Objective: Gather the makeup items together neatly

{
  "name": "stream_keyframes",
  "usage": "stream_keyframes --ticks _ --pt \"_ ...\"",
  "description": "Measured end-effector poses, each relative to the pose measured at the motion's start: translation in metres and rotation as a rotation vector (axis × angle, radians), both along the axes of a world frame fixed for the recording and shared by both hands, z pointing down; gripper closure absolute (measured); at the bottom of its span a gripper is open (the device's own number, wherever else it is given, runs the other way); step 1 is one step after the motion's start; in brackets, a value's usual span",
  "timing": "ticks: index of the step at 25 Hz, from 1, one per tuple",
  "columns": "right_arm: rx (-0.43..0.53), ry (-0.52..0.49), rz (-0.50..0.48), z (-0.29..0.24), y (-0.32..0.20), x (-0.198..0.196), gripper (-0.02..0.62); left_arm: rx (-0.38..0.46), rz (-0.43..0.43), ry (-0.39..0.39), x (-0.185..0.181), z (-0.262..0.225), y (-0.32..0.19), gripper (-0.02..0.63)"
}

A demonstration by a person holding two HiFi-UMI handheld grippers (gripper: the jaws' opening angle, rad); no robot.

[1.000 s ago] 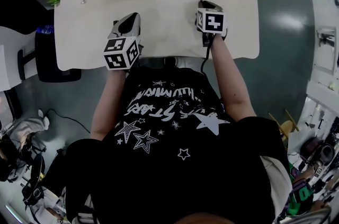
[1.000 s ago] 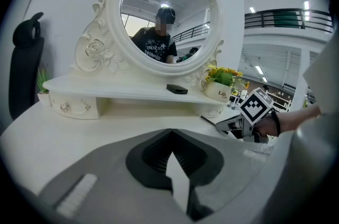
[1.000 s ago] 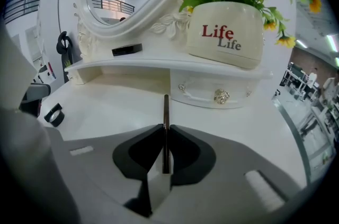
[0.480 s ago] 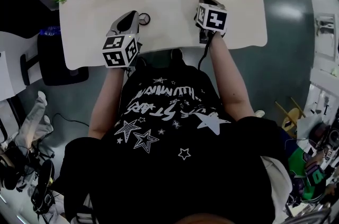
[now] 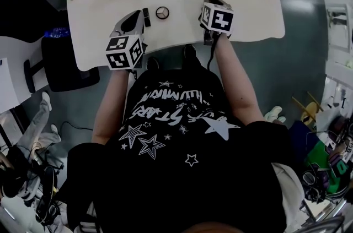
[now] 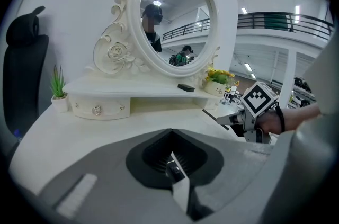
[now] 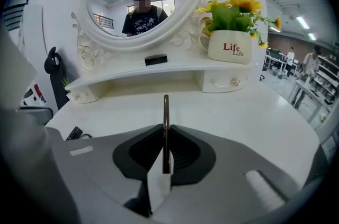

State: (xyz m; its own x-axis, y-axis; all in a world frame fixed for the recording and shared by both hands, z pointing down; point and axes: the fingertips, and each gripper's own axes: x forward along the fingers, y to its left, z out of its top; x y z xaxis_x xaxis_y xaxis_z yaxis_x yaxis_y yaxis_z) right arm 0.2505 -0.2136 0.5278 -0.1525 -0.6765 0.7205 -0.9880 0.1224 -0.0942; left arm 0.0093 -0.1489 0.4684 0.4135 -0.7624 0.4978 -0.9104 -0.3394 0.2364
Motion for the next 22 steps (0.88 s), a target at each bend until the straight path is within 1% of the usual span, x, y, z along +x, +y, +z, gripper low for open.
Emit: stream_keyframes --ticks 4,11,22 --pt "0.004 0.001 0.012 0.000 0.011 -0.021 0.528 -0.006 0.008 0.004 -0.016 0.003 0.005 0.606" --pt "-0.012 -0.004 0.000 0.006 0.030 -0.059 0.528 -0.014 0.023 0.015 -0.038 0.007 0.015 0.606" --pt "-0.042 -0.003 -0.029 0.017 0.061 -0.091 0.528 -0.021 0.063 0.033 -0.051 0.015 0.031 0.606"
